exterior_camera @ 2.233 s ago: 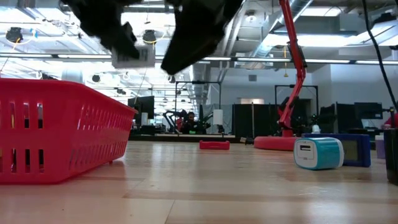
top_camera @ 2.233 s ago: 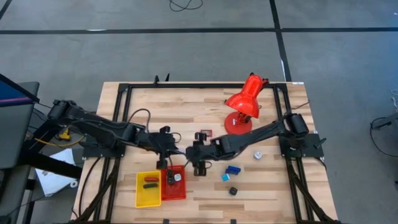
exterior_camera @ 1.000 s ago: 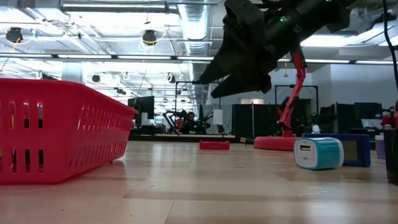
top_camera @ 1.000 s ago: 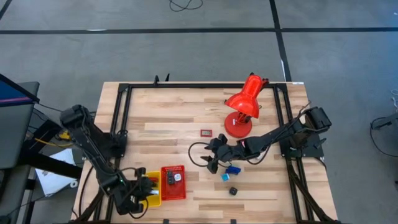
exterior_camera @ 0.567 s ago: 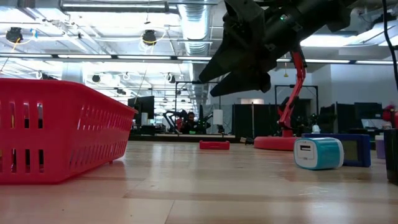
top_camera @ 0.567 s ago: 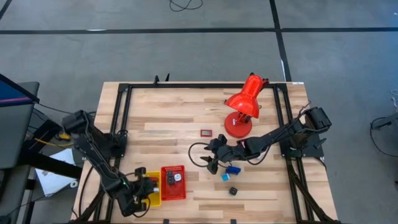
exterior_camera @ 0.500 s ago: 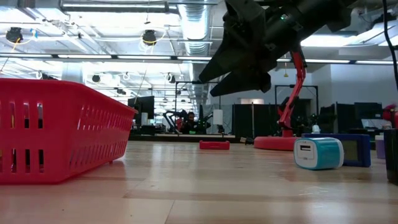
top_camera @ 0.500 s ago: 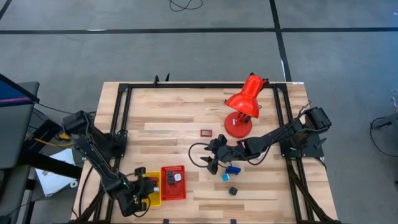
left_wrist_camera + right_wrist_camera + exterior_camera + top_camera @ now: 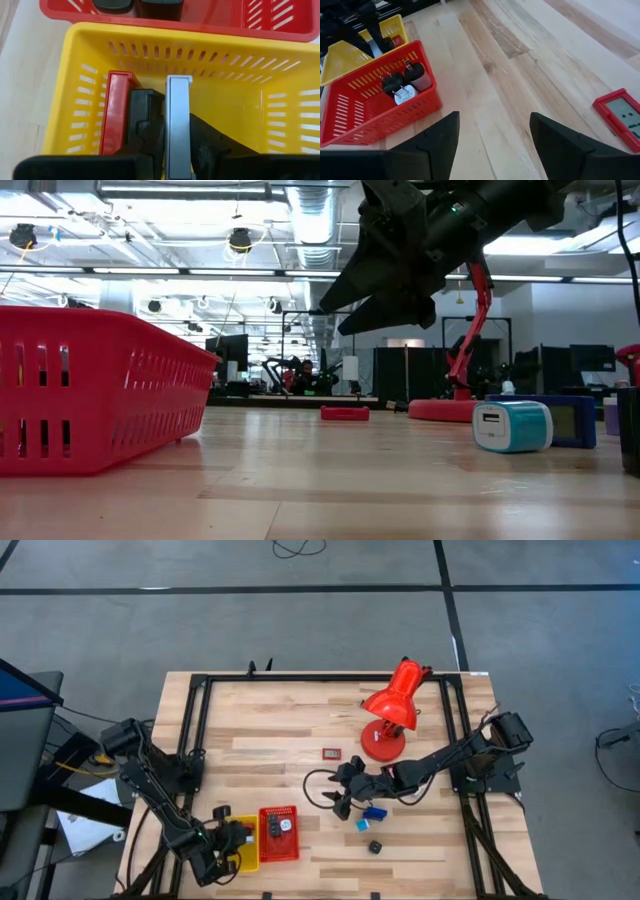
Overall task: Pick & Place Office items
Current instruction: Put the white digital clock into the yellow bin
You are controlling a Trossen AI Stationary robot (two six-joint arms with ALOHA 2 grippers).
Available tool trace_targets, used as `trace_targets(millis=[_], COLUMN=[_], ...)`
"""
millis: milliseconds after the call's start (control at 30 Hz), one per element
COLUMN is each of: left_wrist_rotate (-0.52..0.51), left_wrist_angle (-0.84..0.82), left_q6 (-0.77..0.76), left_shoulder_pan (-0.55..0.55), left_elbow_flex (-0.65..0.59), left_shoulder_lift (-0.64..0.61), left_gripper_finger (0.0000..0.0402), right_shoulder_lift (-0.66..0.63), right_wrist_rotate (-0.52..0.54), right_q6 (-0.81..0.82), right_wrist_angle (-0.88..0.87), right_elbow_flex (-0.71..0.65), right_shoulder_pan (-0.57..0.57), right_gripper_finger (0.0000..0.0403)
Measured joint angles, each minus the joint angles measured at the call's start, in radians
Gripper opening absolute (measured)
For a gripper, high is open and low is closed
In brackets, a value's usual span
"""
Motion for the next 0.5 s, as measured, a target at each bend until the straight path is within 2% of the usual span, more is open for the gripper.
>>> trace_targets(millis=[500], left_wrist_rotate=[0.028], left_wrist_angle=[0.0], left_q6=[-0.012], left_shoulder_pan=[0.0], left_elbow_flex=[0.0], left_shoulder_lift=[-0.006], left_gripper_finger=[0.0106], right_shoulder_lift=[0.0], right_wrist_rotate=[-0.053], right_q6=[0.0], right_wrist_angle=[0.0], right_elbow_flex=[0.0], right_shoulder_pan=[0.0], right_gripper_finger=[0.0234])
